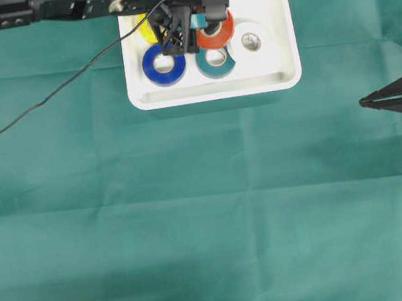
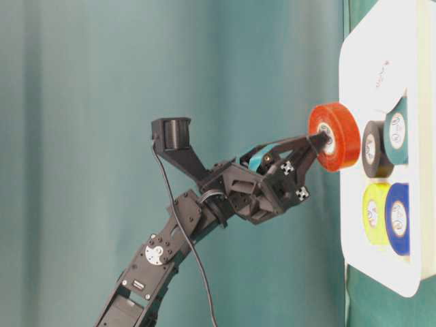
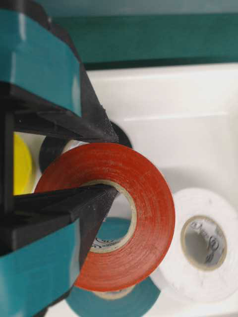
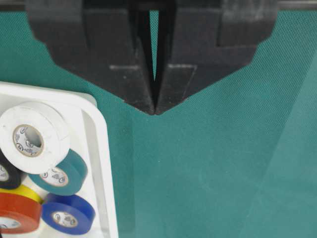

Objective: Put the tape into the white case with the left arm.

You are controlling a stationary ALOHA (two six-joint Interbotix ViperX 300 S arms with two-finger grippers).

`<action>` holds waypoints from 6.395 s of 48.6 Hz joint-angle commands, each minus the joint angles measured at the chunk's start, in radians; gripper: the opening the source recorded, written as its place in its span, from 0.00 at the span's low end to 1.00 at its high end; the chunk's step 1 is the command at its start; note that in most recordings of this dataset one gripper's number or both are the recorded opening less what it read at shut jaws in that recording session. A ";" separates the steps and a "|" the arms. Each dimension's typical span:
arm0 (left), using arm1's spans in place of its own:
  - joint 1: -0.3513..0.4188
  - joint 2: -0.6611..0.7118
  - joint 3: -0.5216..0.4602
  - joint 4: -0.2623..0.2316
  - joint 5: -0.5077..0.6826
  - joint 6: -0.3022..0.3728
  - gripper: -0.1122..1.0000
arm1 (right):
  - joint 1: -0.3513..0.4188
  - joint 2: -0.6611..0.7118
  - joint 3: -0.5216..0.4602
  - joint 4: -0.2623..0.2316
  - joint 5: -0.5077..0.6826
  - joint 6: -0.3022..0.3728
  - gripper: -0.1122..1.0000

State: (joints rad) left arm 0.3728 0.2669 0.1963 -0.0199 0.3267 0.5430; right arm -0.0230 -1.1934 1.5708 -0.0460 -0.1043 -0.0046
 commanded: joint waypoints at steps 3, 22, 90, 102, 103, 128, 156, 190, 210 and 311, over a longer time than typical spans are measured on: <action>0.002 -0.015 -0.040 -0.003 -0.009 0.006 0.32 | -0.002 0.006 -0.012 -0.003 -0.011 0.000 0.02; -0.015 -0.018 -0.032 -0.003 -0.018 0.011 0.76 | -0.002 0.006 -0.011 -0.006 -0.011 -0.002 0.02; -0.318 -0.477 0.500 -0.006 -0.041 -0.417 0.99 | -0.002 0.006 -0.011 -0.008 -0.011 -0.002 0.02; -0.344 -0.548 0.591 -0.006 -0.046 -0.497 0.99 | -0.002 0.005 -0.011 -0.006 -0.009 -0.002 0.02; -0.345 -0.552 0.598 -0.006 -0.049 -0.499 0.99 | -0.002 0.006 -0.012 -0.006 -0.009 0.000 0.02; -0.367 -0.727 0.762 -0.006 -0.124 -0.500 0.99 | -0.002 0.005 -0.012 -0.006 -0.011 0.002 0.02; -0.368 -0.934 0.864 -0.008 -0.172 -0.502 0.99 | -0.002 0.005 -0.009 -0.006 -0.012 0.000 0.02; -0.350 -1.229 1.012 -0.009 -0.172 -0.517 0.99 | -0.002 0.005 -0.011 -0.008 -0.012 0.000 0.02; -0.350 -1.341 1.071 -0.005 -0.167 -0.534 0.99 | -0.002 0.005 -0.011 -0.008 -0.012 0.000 0.02; -0.350 -1.540 1.253 -0.003 -0.232 -0.471 0.99 | -0.002 0.005 -0.009 -0.008 -0.012 0.000 0.02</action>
State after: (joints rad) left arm 0.0215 -1.2824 1.4619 -0.0230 0.1043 0.0721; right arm -0.0230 -1.1950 1.5723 -0.0522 -0.1058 -0.0046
